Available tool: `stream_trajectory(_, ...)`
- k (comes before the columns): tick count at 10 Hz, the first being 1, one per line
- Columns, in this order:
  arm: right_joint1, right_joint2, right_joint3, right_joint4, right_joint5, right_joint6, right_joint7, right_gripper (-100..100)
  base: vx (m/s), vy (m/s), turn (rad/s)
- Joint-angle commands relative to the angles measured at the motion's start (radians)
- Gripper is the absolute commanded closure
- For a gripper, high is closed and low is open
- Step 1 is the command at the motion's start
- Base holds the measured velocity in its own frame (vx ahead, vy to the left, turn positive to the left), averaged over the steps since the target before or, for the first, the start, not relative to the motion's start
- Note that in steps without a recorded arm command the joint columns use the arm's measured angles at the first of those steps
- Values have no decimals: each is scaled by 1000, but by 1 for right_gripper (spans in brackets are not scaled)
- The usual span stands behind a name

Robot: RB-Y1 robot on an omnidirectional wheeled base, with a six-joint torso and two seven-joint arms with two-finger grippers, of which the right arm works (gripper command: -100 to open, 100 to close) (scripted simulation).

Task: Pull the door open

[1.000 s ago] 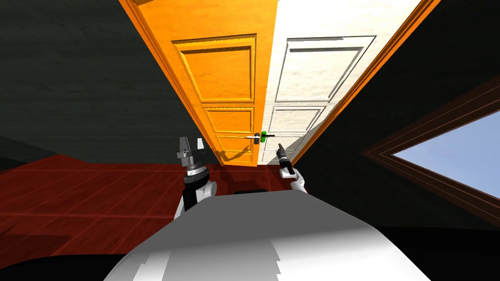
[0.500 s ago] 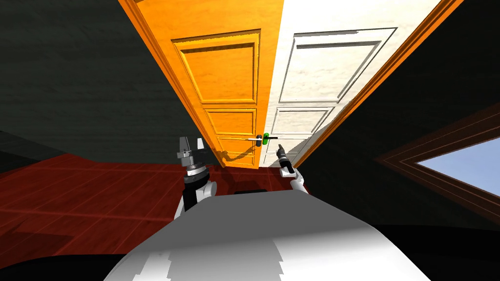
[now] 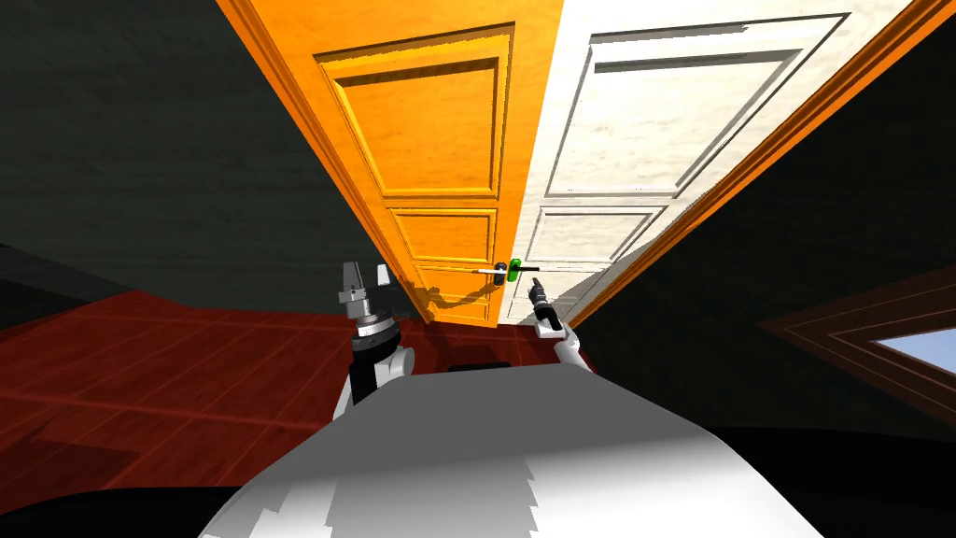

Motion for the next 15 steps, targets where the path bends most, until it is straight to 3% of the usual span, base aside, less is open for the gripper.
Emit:
stream_trajectory(1,14,-33,-24,21,-11,-9,-13,-100,41,6,39)
stream_trajectory(3,30,-81,-57,53,-28,-25,-33,-100,88,18,74)
stream_trajectory(8,49,-160,-102,111,-59,-59,-74,-100,145,3,98)
stream_trajectory(10,45,-174,-102,124,-66,-72,-87,-100,192,-21,136)
stream_trajectory(11,36,-169,-91,126,-67,-79,-93,-100,197,31,202)
stream_trajectory(12,41,-166,-98,117,-65,-70,-86,-100,91,14,41)
stream_trajectory(13,41,-166,-98,117,-65,-70,-86,100,-12,-4,-35)
stream_trajectory(15,41,-166,-98,117,-65,-70,-86,100,-28,-5,6)
